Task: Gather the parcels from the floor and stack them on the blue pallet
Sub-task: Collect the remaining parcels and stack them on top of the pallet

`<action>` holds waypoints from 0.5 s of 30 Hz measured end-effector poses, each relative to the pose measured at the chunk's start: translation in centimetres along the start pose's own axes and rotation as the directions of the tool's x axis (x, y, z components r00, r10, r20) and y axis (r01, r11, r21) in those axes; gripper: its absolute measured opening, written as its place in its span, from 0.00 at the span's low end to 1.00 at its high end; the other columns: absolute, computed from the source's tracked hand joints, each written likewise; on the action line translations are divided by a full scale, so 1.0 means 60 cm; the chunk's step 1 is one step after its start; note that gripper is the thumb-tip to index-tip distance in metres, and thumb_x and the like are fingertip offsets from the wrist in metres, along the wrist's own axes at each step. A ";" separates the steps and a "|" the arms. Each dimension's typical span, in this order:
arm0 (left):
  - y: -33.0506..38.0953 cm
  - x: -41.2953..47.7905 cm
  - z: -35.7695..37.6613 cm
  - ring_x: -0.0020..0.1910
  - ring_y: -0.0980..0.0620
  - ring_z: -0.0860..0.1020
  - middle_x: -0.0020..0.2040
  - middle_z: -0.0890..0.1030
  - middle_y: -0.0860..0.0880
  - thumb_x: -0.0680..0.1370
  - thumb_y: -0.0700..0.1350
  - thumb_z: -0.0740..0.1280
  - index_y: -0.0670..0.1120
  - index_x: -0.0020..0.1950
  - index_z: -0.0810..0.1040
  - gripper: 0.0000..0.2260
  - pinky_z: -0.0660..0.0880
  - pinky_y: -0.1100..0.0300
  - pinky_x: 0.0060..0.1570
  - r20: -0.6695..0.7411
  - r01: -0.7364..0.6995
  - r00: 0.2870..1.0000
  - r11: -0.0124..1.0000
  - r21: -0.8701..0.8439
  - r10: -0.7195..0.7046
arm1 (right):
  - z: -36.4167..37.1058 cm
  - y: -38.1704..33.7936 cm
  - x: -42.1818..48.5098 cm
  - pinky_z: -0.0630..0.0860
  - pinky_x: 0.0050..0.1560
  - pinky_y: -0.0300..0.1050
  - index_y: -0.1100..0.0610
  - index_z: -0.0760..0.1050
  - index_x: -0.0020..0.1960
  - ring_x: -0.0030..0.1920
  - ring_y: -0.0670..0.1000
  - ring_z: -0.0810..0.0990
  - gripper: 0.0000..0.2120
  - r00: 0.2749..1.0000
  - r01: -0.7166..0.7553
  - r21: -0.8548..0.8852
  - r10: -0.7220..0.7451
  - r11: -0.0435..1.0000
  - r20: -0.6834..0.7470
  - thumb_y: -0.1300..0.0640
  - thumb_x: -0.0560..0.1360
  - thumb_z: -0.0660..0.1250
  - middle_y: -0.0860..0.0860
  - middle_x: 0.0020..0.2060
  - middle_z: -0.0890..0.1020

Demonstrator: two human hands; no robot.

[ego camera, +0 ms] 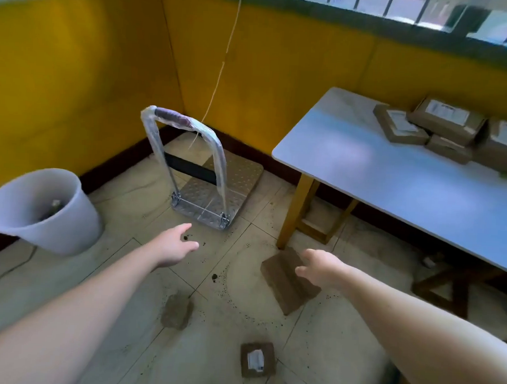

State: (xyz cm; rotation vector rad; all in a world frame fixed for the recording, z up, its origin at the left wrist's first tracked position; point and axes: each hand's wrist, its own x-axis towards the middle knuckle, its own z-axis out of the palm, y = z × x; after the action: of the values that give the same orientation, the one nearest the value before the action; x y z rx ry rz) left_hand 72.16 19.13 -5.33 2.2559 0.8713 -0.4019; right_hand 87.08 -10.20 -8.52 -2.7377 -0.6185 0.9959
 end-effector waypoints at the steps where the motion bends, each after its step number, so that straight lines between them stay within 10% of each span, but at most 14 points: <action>1: 0.003 0.023 0.002 0.71 0.44 0.65 0.75 0.63 0.46 0.78 0.51 0.64 0.53 0.76 0.58 0.28 0.64 0.52 0.66 0.027 0.001 1.000 1.000 -0.001 -0.001 | -0.003 0.000 0.016 0.75 0.58 0.44 0.53 0.65 0.72 0.63 0.53 0.74 0.25 1.000 -0.022 0.012 0.022 1.000 0.011 0.47 0.78 0.63 0.52 0.66 0.73; 15: 0.087 0.382 0.163 0.61 0.47 0.74 0.75 0.62 0.43 0.78 0.50 0.64 0.49 0.77 0.56 0.29 0.70 0.56 0.59 0.371 -0.233 0.916 0.956 0.177 0.154 | 0.094 0.079 0.221 0.71 0.60 0.44 0.53 0.60 0.75 0.66 0.55 0.71 0.29 0.934 -0.353 0.276 0.355 0.894 0.042 0.45 0.77 0.63 0.54 0.69 0.70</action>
State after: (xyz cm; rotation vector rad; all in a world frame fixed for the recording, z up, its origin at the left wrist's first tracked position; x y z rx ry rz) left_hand 92.02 20.42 -21.18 2.3376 0.4270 -0.8154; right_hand 94.16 -8.64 -21.83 -2.6425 0.0361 1.0461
